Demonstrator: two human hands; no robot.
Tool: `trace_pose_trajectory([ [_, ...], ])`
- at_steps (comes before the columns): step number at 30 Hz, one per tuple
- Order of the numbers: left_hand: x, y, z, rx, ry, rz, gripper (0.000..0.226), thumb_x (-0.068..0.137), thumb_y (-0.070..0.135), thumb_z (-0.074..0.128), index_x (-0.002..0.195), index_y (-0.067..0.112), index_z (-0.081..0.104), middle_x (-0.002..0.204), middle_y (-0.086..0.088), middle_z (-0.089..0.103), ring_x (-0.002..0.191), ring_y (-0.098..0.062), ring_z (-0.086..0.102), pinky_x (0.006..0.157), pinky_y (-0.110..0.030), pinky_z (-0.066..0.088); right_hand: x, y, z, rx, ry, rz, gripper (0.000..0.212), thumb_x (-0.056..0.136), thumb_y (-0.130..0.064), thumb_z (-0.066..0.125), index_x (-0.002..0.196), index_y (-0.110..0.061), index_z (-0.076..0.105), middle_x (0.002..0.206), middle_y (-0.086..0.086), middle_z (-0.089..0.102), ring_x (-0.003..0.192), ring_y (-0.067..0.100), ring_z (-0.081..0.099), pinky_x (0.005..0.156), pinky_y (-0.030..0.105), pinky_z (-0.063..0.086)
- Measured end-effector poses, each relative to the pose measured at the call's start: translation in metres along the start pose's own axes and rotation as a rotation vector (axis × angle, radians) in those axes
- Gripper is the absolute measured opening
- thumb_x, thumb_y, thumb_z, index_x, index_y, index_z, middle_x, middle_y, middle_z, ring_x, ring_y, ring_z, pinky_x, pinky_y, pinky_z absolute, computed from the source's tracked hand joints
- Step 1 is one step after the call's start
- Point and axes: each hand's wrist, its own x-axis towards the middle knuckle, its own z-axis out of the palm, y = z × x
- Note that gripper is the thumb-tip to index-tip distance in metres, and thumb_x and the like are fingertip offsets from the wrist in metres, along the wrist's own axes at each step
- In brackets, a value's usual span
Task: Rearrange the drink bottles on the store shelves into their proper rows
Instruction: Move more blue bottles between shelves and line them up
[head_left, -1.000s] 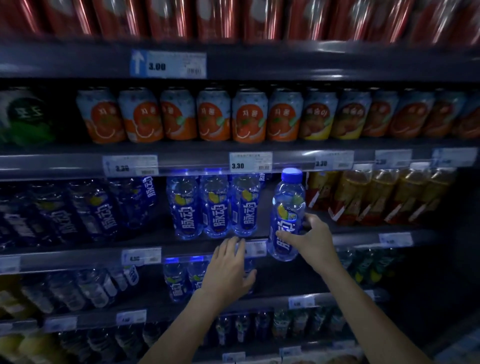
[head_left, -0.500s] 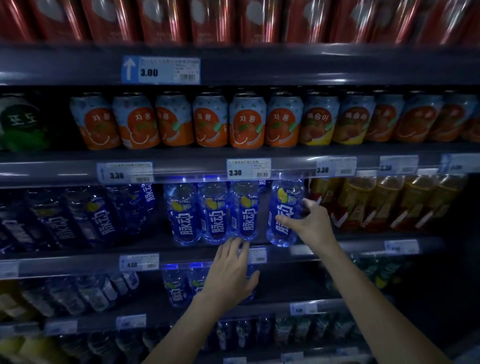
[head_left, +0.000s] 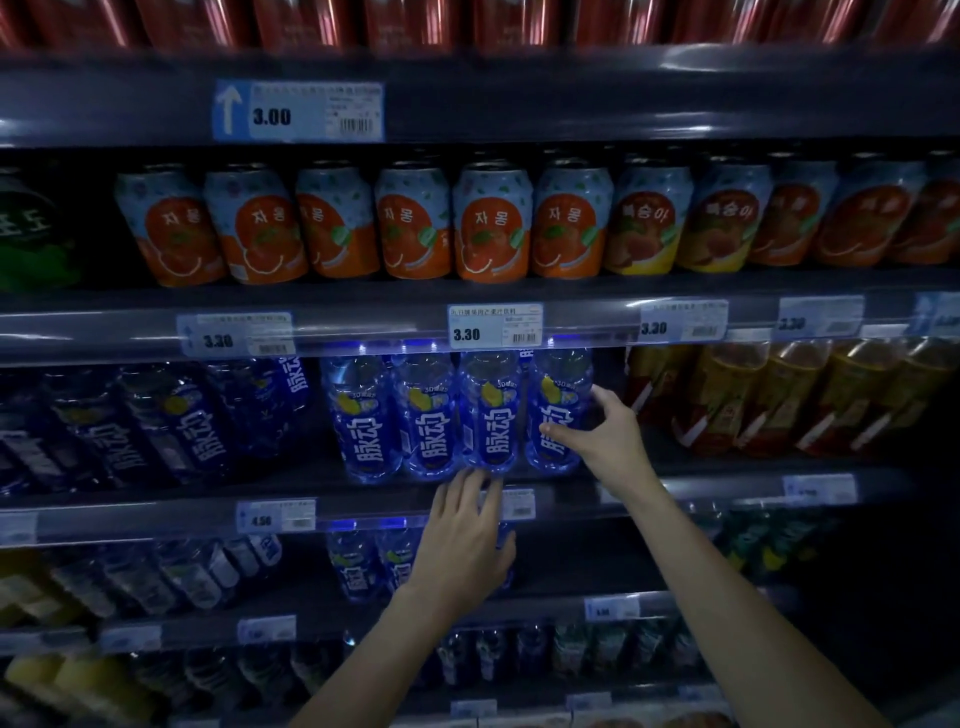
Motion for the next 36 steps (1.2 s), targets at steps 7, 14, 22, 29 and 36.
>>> trace_pose_trajectory([
  [7,-0.003,-0.001,-0.002,0.005,0.009,-0.049,0.058,0.096,0.034,0.044,0.146,0.007,0.029,0.148,-0.013,0.033,0.140,-0.029,0.025,0.116,-0.042,0.020,-0.009,0.005,0.006,-0.024,0.025,0.007,0.081,0.063,-0.042,0.088,0.132,-0.023,0.051,0.127,-0.006,0.058,0.115,0.005,0.056,0.095,0.030,0.050],
  [14,-0.006,-0.014,-0.003,0.055,-0.010,-0.083,0.056,0.095,0.027,0.043,0.145,0.003,0.031,0.149,-0.014,0.034,0.139,-0.031,0.028,0.115,-0.043,0.022,-0.018,-0.008,0.030,-0.076,0.249,-0.005,0.082,0.068,-0.038,0.087,0.134,-0.014,0.045,0.126,0.002,0.054,0.113,0.016,0.056,0.096,0.033,0.050],
  [22,-0.005,-0.009,-0.006,0.058,-0.020,-0.119,0.055,0.092,0.024,0.046,0.142,0.002,0.036,0.145,-0.015,0.038,0.134,-0.032,0.035,0.112,-0.046,0.027,-0.019,-0.012,0.027,-0.089,0.186,-0.006,0.077,0.071,-0.032,0.086,0.135,-0.012,0.048,0.124,0.003,0.060,0.106,0.014,0.061,0.090,0.030,0.054],
  [29,-0.005,-0.007,-0.006,0.059,-0.014,-0.120,0.055,0.091,0.025,0.048,0.140,0.002,0.038,0.143,-0.016,0.041,0.132,-0.032,0.037,0.110,-0.046,0.030,-0.019,-0.016,0.027,-0.080,0.156,-0.002,0.069,0.072,-0.030,0.085,0.130,-0.016,0.051,0.120,0.001,0.062,0.102,0.013,0.063,0.089,0.037,0.056],
  [36,-0.004,-0.005,-0.008,0.009,0.006,-0.155,0.055,0.092,0.027,0.044,0.142,0.007,0.033,0.146,-0.010,0.034,0.136,-0.027,0.030,0.110,-0.043,0.028,-0.023,-0.011,0.032,-0.078,0.176,-0.016,0.065,0.074,-0.035,0.082,0.128,-0.015,0.052,0.120,0.000,0.057,0.106,0.014,0.060,0.087,0.027,0.052],
])
